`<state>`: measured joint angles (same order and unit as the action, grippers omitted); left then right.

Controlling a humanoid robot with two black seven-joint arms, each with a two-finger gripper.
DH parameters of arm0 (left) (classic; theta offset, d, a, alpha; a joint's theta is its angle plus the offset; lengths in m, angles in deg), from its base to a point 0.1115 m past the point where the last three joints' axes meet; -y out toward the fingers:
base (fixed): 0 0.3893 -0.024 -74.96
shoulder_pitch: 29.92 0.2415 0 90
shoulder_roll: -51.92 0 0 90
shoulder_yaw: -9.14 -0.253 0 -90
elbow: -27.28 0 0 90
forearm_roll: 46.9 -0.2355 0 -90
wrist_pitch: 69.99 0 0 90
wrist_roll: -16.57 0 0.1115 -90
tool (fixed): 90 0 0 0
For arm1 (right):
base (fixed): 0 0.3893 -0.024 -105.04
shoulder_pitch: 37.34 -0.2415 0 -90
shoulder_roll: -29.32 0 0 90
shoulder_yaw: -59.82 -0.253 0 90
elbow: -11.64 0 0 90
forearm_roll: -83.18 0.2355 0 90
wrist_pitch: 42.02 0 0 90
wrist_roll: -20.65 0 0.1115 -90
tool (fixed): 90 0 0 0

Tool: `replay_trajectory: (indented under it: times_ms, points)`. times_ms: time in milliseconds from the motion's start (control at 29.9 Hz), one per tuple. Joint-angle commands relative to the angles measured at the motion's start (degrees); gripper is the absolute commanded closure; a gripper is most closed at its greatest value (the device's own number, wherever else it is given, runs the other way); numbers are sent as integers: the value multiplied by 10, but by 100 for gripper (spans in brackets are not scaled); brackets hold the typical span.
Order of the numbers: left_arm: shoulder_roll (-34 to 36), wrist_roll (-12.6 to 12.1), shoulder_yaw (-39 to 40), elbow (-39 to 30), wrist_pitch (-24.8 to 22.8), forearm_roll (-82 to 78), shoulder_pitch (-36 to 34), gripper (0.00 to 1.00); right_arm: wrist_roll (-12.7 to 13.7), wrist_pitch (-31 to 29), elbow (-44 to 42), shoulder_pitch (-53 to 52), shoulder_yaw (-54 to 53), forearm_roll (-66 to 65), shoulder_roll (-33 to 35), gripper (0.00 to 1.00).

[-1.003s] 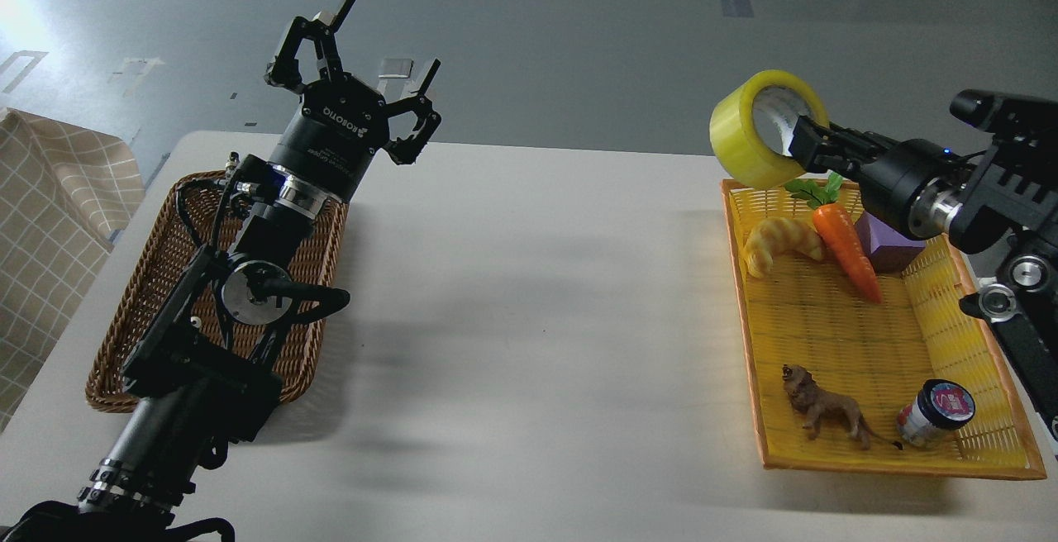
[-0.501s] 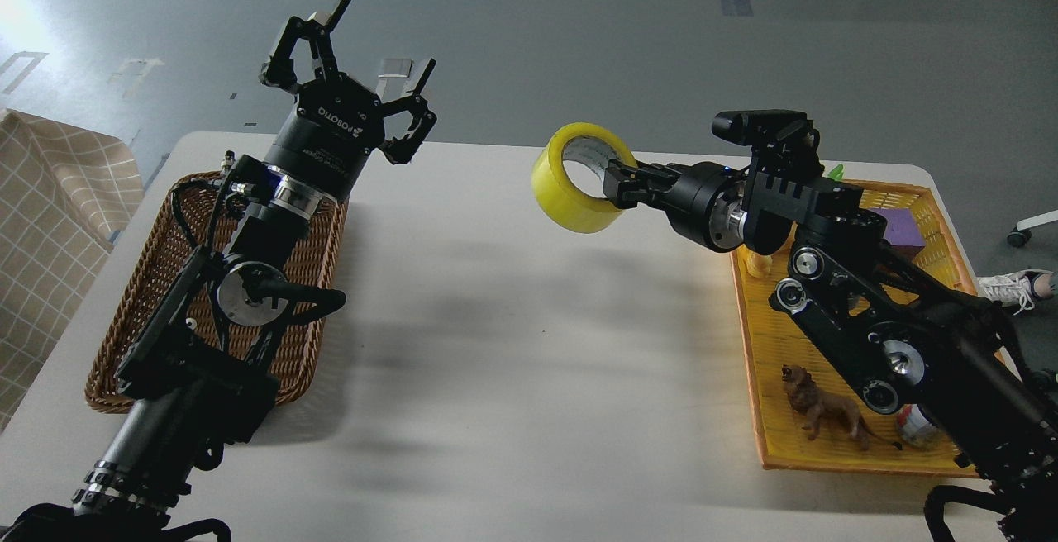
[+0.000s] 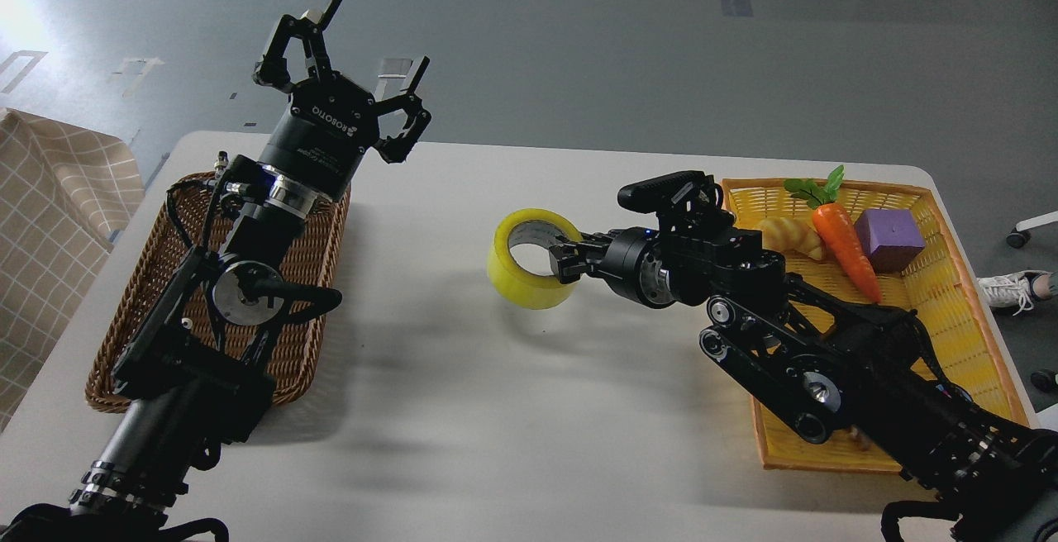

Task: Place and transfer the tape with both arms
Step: 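Lower the tape roll onto the table and open the right gripper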

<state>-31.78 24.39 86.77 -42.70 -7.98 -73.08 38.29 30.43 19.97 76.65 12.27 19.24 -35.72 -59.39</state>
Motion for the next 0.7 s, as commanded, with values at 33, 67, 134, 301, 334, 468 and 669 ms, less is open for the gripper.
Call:
replay_trajectory:
  times_ms: [33,67,134,301,334,468,669]
  points:
    - [1,0,6,0,0,0,0,1,2,0,-16,-7,11,-5,-10,97]
    - [1,0,8,0,0,0,1,1,2,0,-22,-10,11,-5,-13,97]
    - [1,0,8,0,0,1,1,1,2,0,-29,-11,12,-6,-13,97]
    - [1,0,9,0,0,1,1,1,2,0,-31,-11,17,-12,-13,97]
    - [1,0,8,0,0,1,1,1,2,0,-35,-11,18,-12,-13,97]
    - [1,0,9,0,0,1,2,1,2,0,-36,-11,18,-12,-13,96]
    - [3,0,15,0,0,1,5,1,2,0,-37,-11,16,-11,-13,92]
